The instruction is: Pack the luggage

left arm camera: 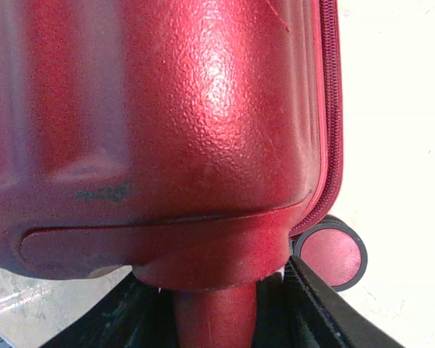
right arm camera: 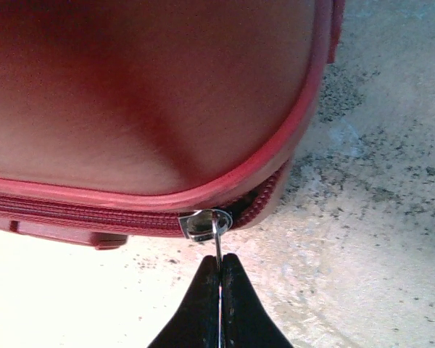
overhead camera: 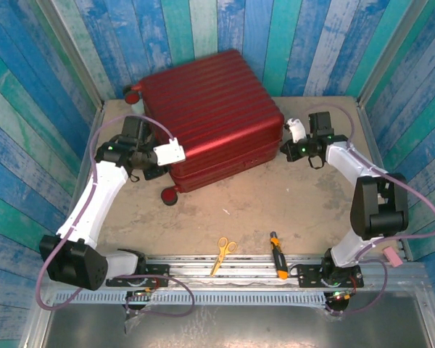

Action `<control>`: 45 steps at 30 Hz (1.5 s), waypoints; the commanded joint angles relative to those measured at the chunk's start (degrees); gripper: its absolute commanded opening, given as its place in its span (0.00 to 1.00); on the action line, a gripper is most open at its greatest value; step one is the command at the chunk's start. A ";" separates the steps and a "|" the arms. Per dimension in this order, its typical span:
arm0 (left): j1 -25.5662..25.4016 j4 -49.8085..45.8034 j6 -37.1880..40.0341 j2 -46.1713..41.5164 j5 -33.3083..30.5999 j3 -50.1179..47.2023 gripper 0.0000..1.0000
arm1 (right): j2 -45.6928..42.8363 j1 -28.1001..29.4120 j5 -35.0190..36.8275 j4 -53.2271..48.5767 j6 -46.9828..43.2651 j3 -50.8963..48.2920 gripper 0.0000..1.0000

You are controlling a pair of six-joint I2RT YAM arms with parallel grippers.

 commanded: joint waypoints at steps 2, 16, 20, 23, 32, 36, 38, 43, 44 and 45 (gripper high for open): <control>-0.50 -6.65 1.44 -2.90 -2.64 -2.18 0.00 | 3.12 -2.97 8.44 1.03 -5.18 6.28 0.01; -0.38 -5.86 3.52 -3.96 -3.76 -3.93 0.00 | 14.94 -7.50 1.98 -7.49 -7.20 23.38 0.01; -0.41 -5.51 4.13 -4.40 -3.40 -4.52 0.00 | 18.27 -8.03 1.76 -7.78 -6.15 28.27 0.01; -0.21 -5.29 4.40 -4.57 -3.07 -4.98 0.00 | 20.68 -8.13 1.47 -7.87 -4.90 32.35 0.01; -0.04 -4.04 5.71 -4.83 -2.33 -6.47 0.00 | 28.59 -8.17 -1.99 -6.04 -7.58 41.89 0.00; -0.11 -3.46 6.41 -4.50 -2.15 -6.92 0.00 | 32.62 -8.45 -6.57 -5.58 -8.17 48.29 0.01; -0.01 -3.19 6.59 -4.31 -2.06 -6.99 0.00 | 34.98 -8.64 -9.86 -5.55 -7.44 51.57 0.00; -0.11 -2.96 7.07 -3.97 -1.64 -7.18 0.00 | 43.03 -8.55 -14.96 -6.85 -0.31 63.09 0.01; -0.09 -2.95 7.13 -4.03 -1.63 -7.26 0.00 | 43.85 -8.52 -15.14 -5.93 1.63 63.67 0.01; -0.11 -2.87 7.12 -4.04 -1.62 -7.33 0.00 | 44.28 -8.41 -15.19 -4.82 3.19 63.63 0.01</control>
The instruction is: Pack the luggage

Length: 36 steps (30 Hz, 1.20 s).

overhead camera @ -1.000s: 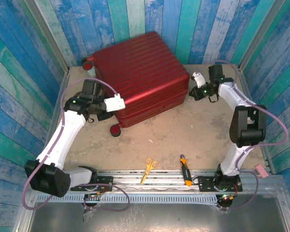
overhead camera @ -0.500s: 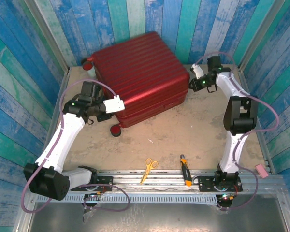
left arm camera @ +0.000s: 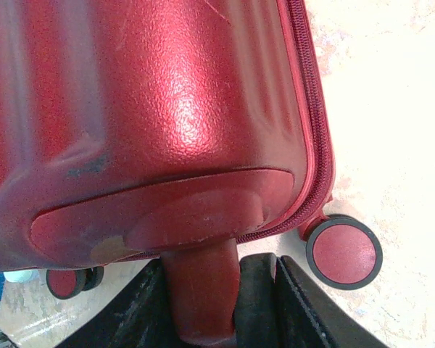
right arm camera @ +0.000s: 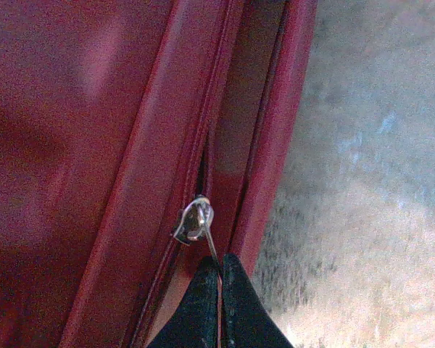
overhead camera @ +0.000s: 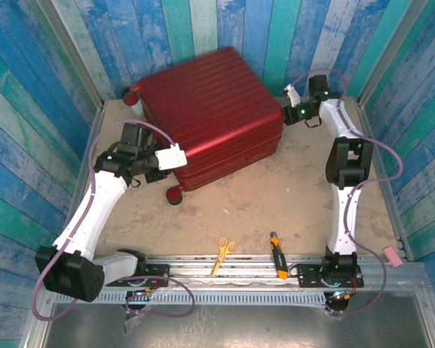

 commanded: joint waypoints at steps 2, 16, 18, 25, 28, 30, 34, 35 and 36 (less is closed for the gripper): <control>0.67 -7.77 4.72 0.13 -2.59 -2.74 0.00 | 2.56 -2.59 4.49 21.11 10.82 3.00 0.07; 0.66 29.98 -44.66 -10.18 -18.69 -0.62 0.93 | -2.35 -1.15 7.48 21.30 18.30 2.63 0.48; 0.59 28.53 -54.59 -8.53 -28.40 3.11 0.93 | -1.59 -0.85 6.35 19.30 17.52 4.07 0.46; 6.51 6.46 -78.94 8.00 -48.44 16.28 0.97 | 0.01 2.20 3.13 13.22 11.49 6.17 0.43; 13.76 7.14 -85.56 11.69 -35.82 15.18 0.97 | -0.97 3.77 2.18 11.60 8.83 4.73 0.41; 15.79 7.96 -87.49 15.87 -29.10 15.62 0.93 | -2.46 4.75 1.16 11.18 6.81 2.37 0.39; 16.13 6.68 -87.25 27.15 -19.09 21.76 0.83 | -7.43 6.56 -1.72 11.19 2.71 -5.61 0.38; 16.13 6.62 -86.71 29.37 -16.90 23.36 0.83 | -8.88 6.88 -2.42 11.32 1.93 -7.72 0.38; 16.13 6.69 -85.88 31.64 -14.58 25.34 0.82 | -10.84 7.20 -2.50 12.34 2.01 -10.62 0.38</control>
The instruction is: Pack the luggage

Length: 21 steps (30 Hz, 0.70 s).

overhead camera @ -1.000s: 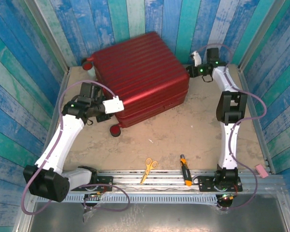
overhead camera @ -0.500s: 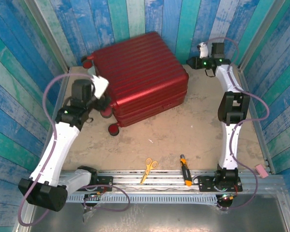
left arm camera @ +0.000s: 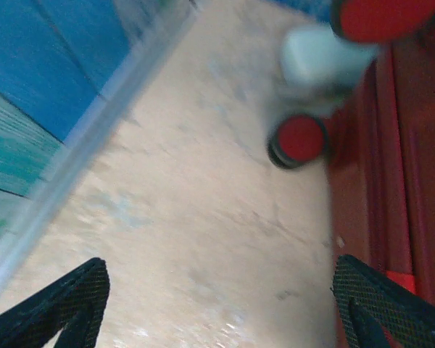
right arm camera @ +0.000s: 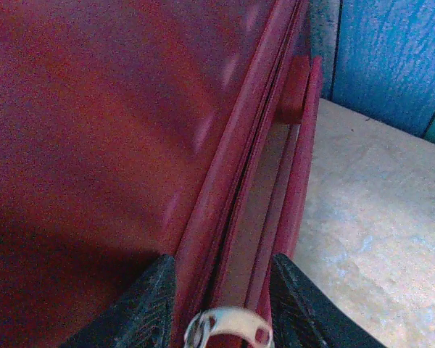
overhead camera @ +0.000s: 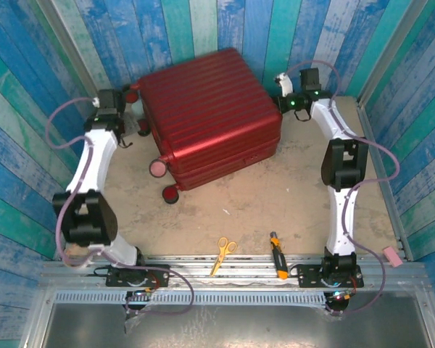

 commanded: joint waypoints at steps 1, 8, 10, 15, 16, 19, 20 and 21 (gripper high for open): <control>-0.40 -1.65 -1.23 7.98 12.54 7.27 0.81 | -8.00 2.65 -6.90 -1.46 -3.65 -8.59 0.38; -0.97 -7.74 4.21 19.06 20.95 22.75 0.79 | -21.95 6.55 -9.87 10.93 -4.61 -29.07 0.36; -1.56 -7.78 6.05 20.41 22.55 25.15 0.79 | -24.82 8.57 -10.45 12.30 -5.53 -32.76 0.36; -3.65 -9.82 9.45 24.94 25.00 31.03 0.80 | -29.73 13.74 -10.48 14.05 -7.90 -39.22 0.36; -4.26 -10.61 10.26 26.33 25.22 32.68 0.80 | -30.59 14.59 -10.01 14.50 -7.87 -40.29 0.36; -6.16 -12.75 11.99 29.30 24.08 36.89 0.80 | -32.72 16.46 -8.02 15.28 -6.89 -42.74 0.36; -6.58 -12.74 12.35 29.70 23.91 37.55 0.81 | -33.46 16.78 -7.54 15.32 -6.71 -43.30 0.36; -6.90 -12.26 12.42 29.97 23.47 38.15 0.82 | -34.41 17.21 -6.19 15.34 -6.20 -44.13 0.36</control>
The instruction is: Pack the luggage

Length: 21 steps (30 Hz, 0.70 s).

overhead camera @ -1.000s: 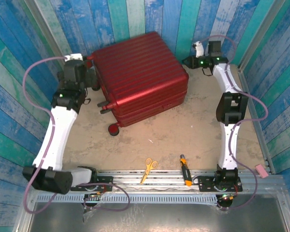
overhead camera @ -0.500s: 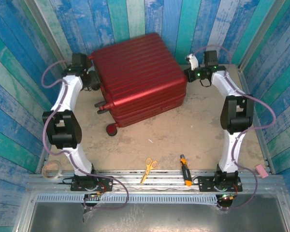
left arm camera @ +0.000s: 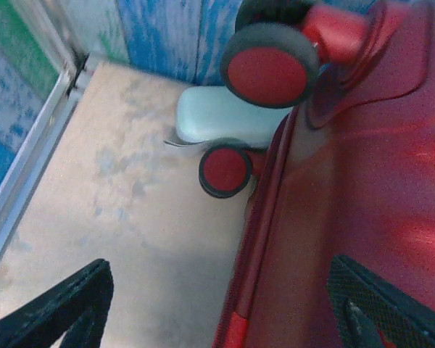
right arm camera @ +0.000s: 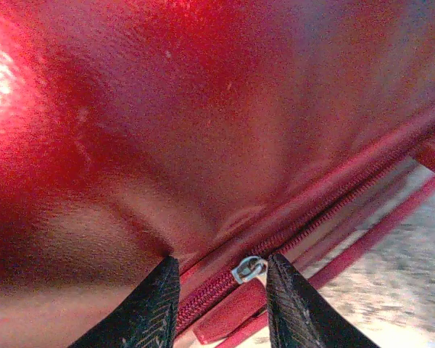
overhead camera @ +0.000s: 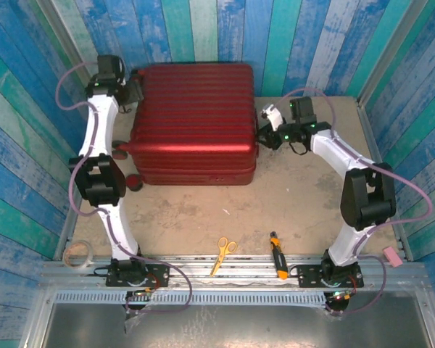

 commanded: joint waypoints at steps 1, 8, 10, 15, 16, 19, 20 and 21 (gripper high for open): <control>-8.03 -5.26 3.98 5.54 11.93 1.27 0.82 | -3.88 7.27 -7.37 4.05 0.76 -1.69 0.36; -8.12 3.37 2.77 -0.67 5.68 4.87 0.88 | -12.70 7.48 9.00 3.67 5.17 -6.54 0.46; -8.25 5.44 2.09 -4.98 1.23 4.76 0.89 | -15.12 7.09 13.95 2.85 5.49 -7.86 0.49; -8.26 10.53 0.75 -19.61 -7.04 -4.08 1.00 | -19.50 5.66 13.60 3.66 1.33 -14.63 0.56; -8.21 11.60 0.73 -22.81 -7.46 -7.10 0.99 | -19.60 5.66 12.93 3.71 0.04 -15.73 0.57; -8.23 16.68 0.68 -33.97 -5.42 -21.08 0.98 | -18.17 5.52 10.10 4.99 -2.14 -18.32 0.61; -8.25 18.10 0.56 -37.38 -4.62 -25.55 0.98 | -17.29 5.40 9.32 5.43 -2.27 -18.54 0.62; -8.25 19.74 0.27 -41.82 -4.04 -31.17 0.98 | -15.89 5.31 8.01 5.21 -2.69 -18.09 0.63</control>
